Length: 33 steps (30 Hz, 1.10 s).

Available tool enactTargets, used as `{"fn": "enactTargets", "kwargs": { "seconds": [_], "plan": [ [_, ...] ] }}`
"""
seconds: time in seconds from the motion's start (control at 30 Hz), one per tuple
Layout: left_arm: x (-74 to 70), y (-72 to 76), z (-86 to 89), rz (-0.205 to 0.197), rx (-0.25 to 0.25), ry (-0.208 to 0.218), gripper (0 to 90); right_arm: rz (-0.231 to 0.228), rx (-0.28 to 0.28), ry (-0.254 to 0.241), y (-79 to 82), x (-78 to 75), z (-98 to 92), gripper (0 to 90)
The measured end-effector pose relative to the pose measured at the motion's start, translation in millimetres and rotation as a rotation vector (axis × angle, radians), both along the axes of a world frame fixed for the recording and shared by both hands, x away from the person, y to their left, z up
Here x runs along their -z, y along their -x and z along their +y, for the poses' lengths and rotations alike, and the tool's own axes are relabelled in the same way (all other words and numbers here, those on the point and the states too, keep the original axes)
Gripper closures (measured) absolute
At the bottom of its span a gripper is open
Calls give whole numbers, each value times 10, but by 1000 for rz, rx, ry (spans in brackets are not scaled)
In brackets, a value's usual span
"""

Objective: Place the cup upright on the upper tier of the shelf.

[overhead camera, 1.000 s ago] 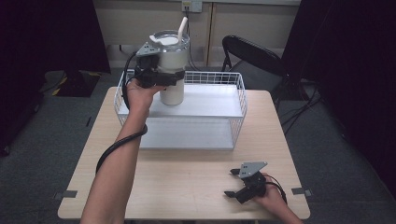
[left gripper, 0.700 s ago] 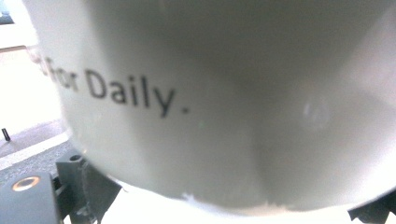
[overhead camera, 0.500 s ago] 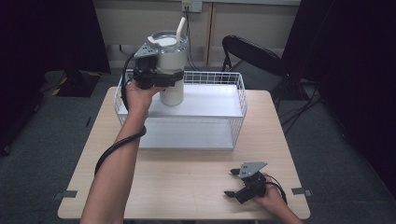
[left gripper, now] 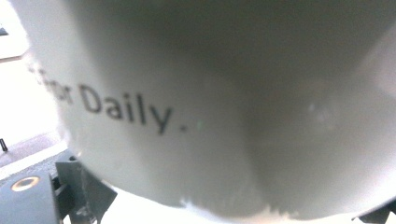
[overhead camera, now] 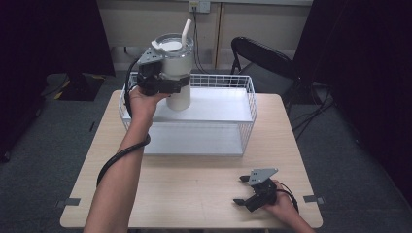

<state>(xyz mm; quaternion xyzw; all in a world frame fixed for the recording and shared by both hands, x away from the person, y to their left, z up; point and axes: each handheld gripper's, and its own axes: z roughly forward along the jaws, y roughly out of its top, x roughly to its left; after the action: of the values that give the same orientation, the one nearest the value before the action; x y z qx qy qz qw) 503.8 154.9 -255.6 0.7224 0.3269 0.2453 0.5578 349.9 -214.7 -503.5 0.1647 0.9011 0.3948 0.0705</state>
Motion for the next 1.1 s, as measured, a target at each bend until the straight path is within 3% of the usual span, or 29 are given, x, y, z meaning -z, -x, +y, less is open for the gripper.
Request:
{"fn": "enactTargets", "kwargs": {
  "seconds": [0.33, 0.67, 0.93, 1.0, 1.1],
  "plan": [
    [52, 19, 15, -14, 2, 15, 88, 1, 1, 1, 1, 0, 0, 131],
    [111, 50, 50, 29, -4, 43, 81, 1, 4, 0, 6, 0, 0, 132],
    [192, 103, 113, 49, 6, 17, 90, -1, 7, 0, 8, 0, 0, 132],
    [207, 137, 154, 43, 14, 39, 100, -1, 7, -1, 8, 1, 0, 132],
    [222, 187, 210, 52, 21, 37, 127, 0, 7, -1, 8, 1, 0, 132]
  ]
}}
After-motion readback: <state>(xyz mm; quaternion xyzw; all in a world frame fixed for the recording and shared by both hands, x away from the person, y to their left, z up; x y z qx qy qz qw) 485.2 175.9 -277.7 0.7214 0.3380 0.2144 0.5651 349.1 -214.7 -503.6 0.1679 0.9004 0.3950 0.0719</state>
